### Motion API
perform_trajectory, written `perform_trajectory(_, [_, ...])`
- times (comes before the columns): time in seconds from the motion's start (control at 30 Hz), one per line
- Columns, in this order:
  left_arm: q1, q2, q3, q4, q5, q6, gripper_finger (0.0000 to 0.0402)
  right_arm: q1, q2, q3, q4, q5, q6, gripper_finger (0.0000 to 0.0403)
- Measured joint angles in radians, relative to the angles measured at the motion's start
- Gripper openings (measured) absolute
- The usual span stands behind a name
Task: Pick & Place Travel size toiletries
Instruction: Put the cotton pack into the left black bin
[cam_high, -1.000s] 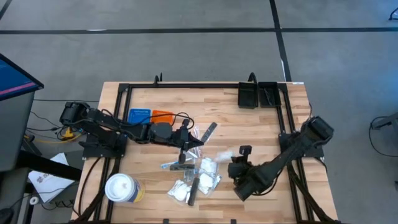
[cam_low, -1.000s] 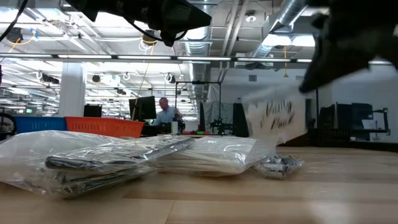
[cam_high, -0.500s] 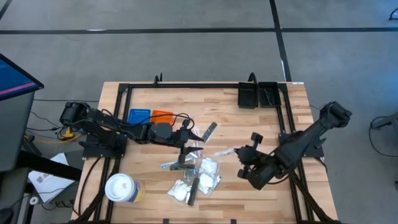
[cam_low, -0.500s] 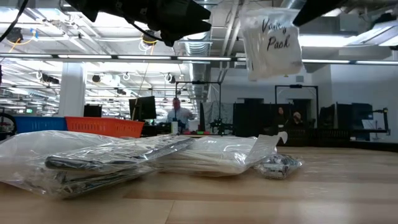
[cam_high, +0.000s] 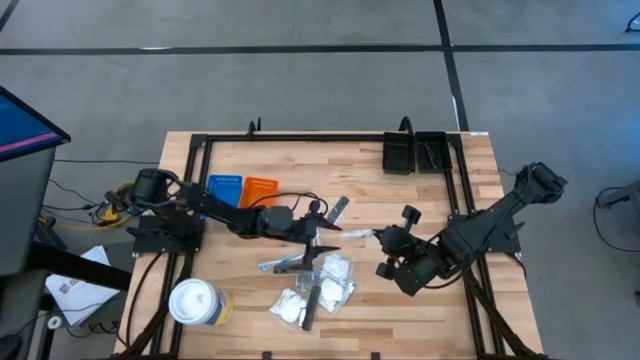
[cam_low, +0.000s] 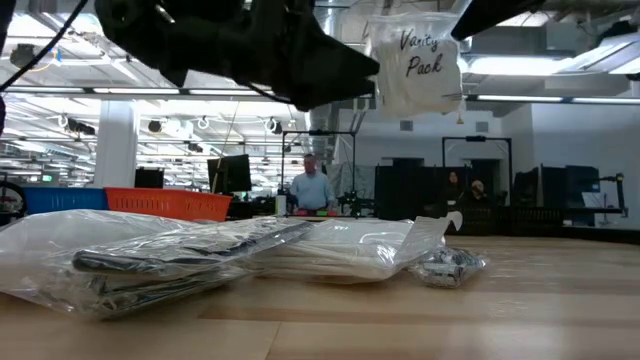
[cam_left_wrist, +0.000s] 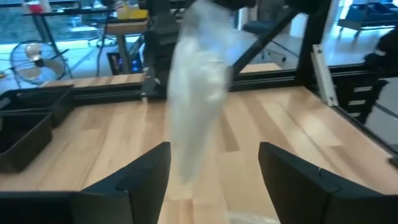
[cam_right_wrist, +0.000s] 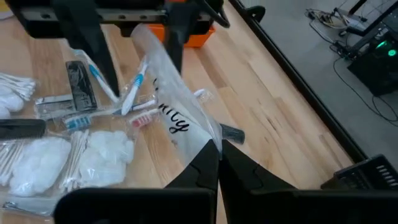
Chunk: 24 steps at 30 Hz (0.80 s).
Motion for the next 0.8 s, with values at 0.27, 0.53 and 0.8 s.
perform_trajectory(0.27, [0.032, 0.005, 0.000, 0.041, -0.005, -0.010, 0.0255, 0.011, 0.000, 0.000, 0.001, 0.007, -0.001, 0.0000])
perform_trajectory(0.53, [0.024, 0.005, 0.001, 0.050, 0.032, -0.015, 0.0244, -0.012, 0.000, 0.000, 0.077, 0.012, -0.063, 0.0000])
perform_trajectory(0.8, [0.024, 0.005, 0.001, 0.051, 0.108, -0.034, 0.0212, -0.019, 0.000, 0.000, 0.084, 0.011, -0.079, 0.0000])
